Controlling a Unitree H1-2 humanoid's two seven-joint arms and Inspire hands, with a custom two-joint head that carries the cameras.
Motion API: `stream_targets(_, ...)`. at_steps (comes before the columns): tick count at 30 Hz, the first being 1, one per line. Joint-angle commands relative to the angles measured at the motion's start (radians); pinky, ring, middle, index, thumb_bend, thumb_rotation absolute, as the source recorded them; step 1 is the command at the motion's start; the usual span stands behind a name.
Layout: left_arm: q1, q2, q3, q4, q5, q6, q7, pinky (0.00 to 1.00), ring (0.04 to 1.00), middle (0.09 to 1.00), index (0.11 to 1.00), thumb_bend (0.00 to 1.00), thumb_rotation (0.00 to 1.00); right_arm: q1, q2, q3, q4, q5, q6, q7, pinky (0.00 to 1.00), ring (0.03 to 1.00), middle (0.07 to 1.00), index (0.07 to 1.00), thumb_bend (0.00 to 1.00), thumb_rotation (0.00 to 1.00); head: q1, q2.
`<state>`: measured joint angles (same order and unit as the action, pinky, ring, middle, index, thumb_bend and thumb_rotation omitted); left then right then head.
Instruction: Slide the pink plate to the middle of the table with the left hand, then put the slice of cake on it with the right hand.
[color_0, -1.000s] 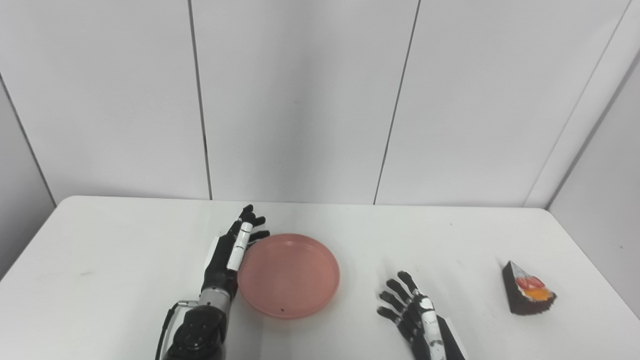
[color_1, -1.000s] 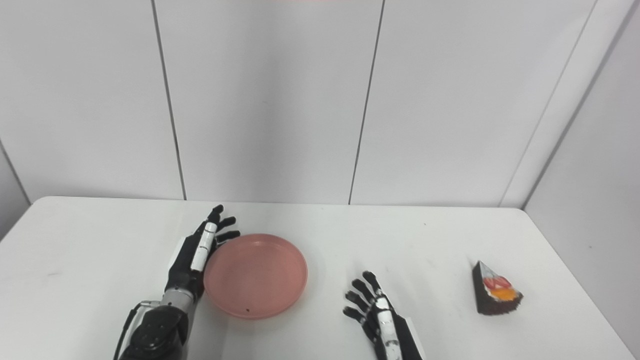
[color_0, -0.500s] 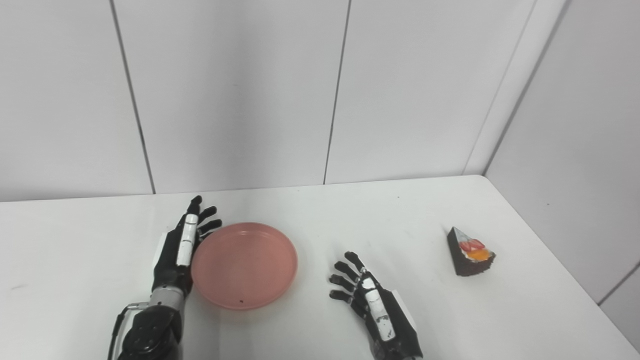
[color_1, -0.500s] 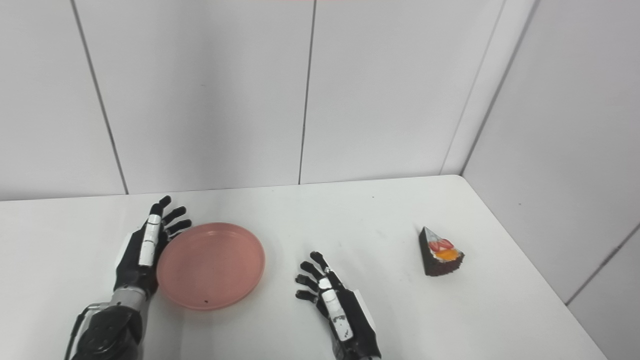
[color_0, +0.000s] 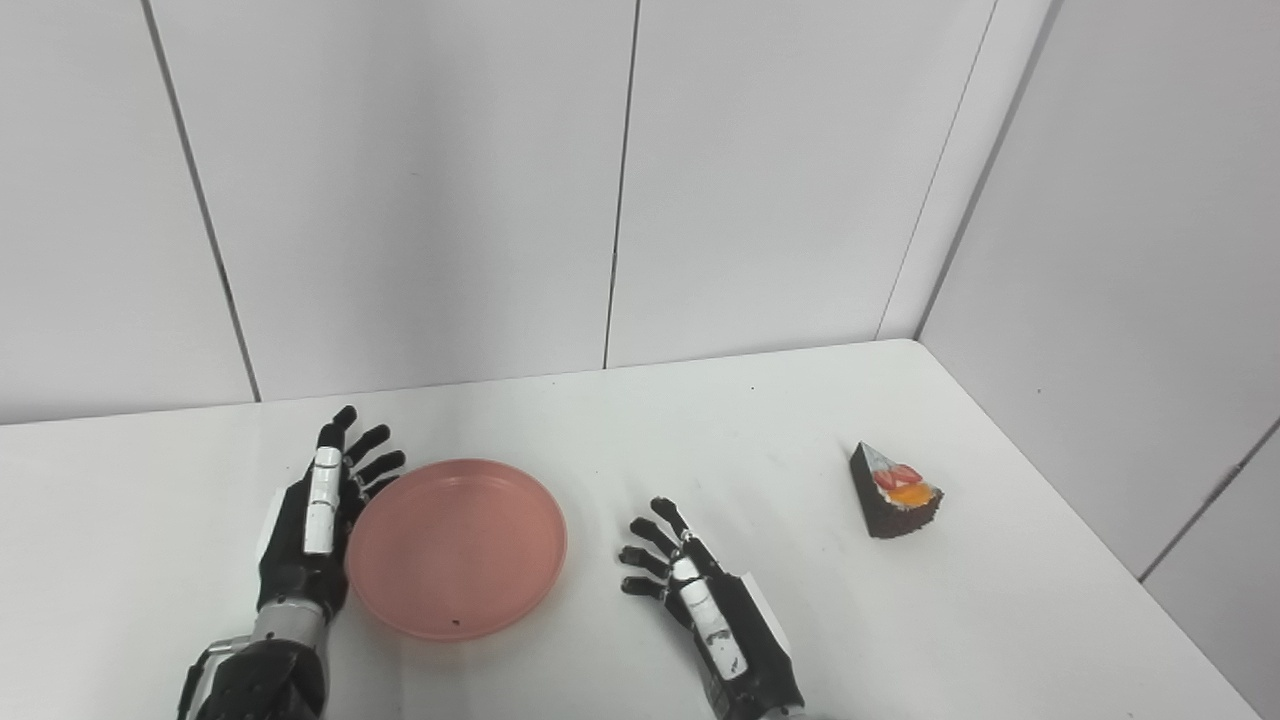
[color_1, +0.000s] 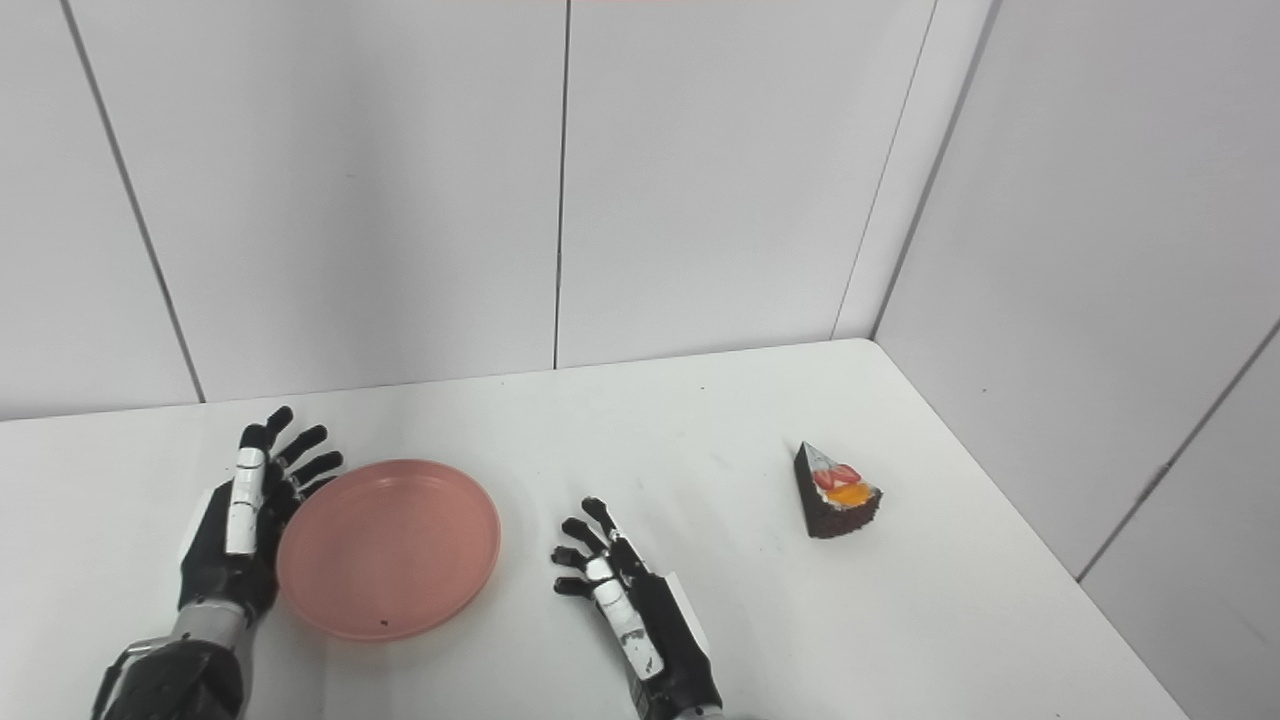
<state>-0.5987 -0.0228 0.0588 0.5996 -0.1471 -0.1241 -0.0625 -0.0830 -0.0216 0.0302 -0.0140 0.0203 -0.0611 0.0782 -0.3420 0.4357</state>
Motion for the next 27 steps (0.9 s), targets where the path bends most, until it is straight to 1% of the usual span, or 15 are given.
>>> stream_targets(1,-0.005,-0.014,0.002,-0.011,-0.013,0.018,-0.005,0.75,0.781,0.845,0.931,0.72,1.0,0.001,-0.009,-0.003,0.015,-0.054,-0.046,-0.037,0.7,0.779,0.852,0.92,0.8,0.75,-0.003,-0.001)
stream_targets(2,-0.007,-0.014,0.004,-0.006,-0.012,0.015,-0.003,0.75,0.777,0.841,0.93,0.72,1.0,0.003,-0.009,0.0,0.008,-0.09,-0.059,-0.053,0.69,0.773,0.848,0.914,0.8,0.73,-0.008,-0.001)
stream_targets(3,-0.008,-0.014,0.004,-0.005,-0.012,0.014,-0.002,0.74,0.776,0.836,0.93,0.72,1.0,0.006,-0.012,0.007,-0.008,-0.155,-0.061,-0.08,0.67,0.763,0.843,0.907,0.78,0.76,-0.011,-0.002)
stream_targets(4,-0.009,-0.015,0.005,-0.003,-0.012,0.013,-0.001,0.73,0.774,0.834,0.928,0.71,1.0,0.01,-0.016,0.012,-0.027,-0.213,-0.059,-0.102,0.67,0.764,0.844,0.901,0.78,0.83,-0.014,-0.006)
stream_targets(6,-0.011,-0.015,0.004,0.003,-0.011,0.003,-0.002,0.72,0.763,0.824,0.926,0.71,1.0,0.014,-0.022,0.017,-0.101,-0.337,-0.015,-0.141,0.67,0.782,0.857,0.894,0.77,0.95,-0.013,-0.008)
stream_targets(8,-0.013,-0.016,0.004,0.01,-0.01,-0.012,-0.004,0.71,0.752,0.809,0.921,0.72,1.0,0.007,-0.046,0.019,-0.193,-0.478,0.051,-0.15,0.68,0.787,0.86,0.889,0.77,0.98,-0.009,-0.01)
stream_targets(10,-0.015,-0.017,0.001,0.017,-0.006,-0.025,-0.005,0.71,0.728,0.779,0.913,0.71,1.0,-0.004,-0.077,0.007,-0.252,-0.565,0.084,-0.148,0.67,0.777,0.858,0.883,0.78,0.94,-0.001,-0.012)
stream_targets(12,-0.016,-0.018,-0.002,0.019,-0.003,-0.032,-0.005,0.71,0.717,0.768,0.91,0.7,1.0,-0.016,-0.11,-0.01,-0.27,-0.612,0.087,-0.156,0.67,0.781,0.863,0.882,0.79,0.92,0.004,-0.012)
stream_targets(13,-0.016,-0.019,-0.003,0.019,-0.002,-0.033,-0.005,0.7,0.707,0.76,0.906,0.69,1.0,-0.021,-0.124,-0.018,-0.271,-0.63,0.083,-0.163,0.68,0.785,0.858,0.877,0.82,0.91,0.004,-0.011)
stream_targets(16,-0.015,-0.02,-0.005,0.015,0.002,-0.031,0.0,0.69,0.693,0.744,0.904,0.68,1.0,-0.054,-0.181,-0.047,-0.322,-0.742,0.118,-0.164,0.68,0.791,0.856,0.874,0.84,0.88,0.002,-0.012)
stream_targets(17,-0.015,-0.019,-0.005,0.015,0.002,-0.03,0.001,0.69,0.7,0.744,0.906,0.68,1.0,-0.063,-0.194,-0.055,-0.34,-0.763,0.131,-0.156,0.7,0.822,0.868,0.872,0.8,0.79,0.001,-0.012)
stream_targets(20,-0.017,-0.017,-0.002,0.02,0.001,-0.031,0.0,0.69,0.703,0.741,0.909,0.69,1.0,-0.087,-0.228,-0.07,-0.392,-0.842,0.166,-0.14,0.66,0.832,0.87,0.861,0.78,0.73,0.0,-0.014)
stream_targets(21,-0.018,-0.017,-0.001,0.022,0.0,-0.031,0.0,0.69,0.703,0.741,0.909,0.69,1.0,-0.095,-0.241,-0.08,-0.411,-0.867,0.18,-0.131,0.66,0.834,0.871,0.861,0.78,0.73,0.0,-0.014)
stream_targets(24,-0.018,-0.017,0.001,0.023,-0.002,-0.028,0.0,0.69,0.701,0.745,0.906,0.69,1.0,-0.117,-0.278,-0.115,-0.449,-0.91,0.213,-0.103,0.71,0.871,0.895,0.866,0.8,0.67,0.003,-0.017)
stream_targets(27,-0.015,-0.016,-0.003,0.022,0.001,-0.024,-0.003,0.7,0.707,0.758,0.91,0.7,1.0,-0.129,-0.311,-0.143,-0.444,-0.955,0.235,-0.089,0.73,0.88,0.886,0.868,0.82,0.61,0.002,-0.019)
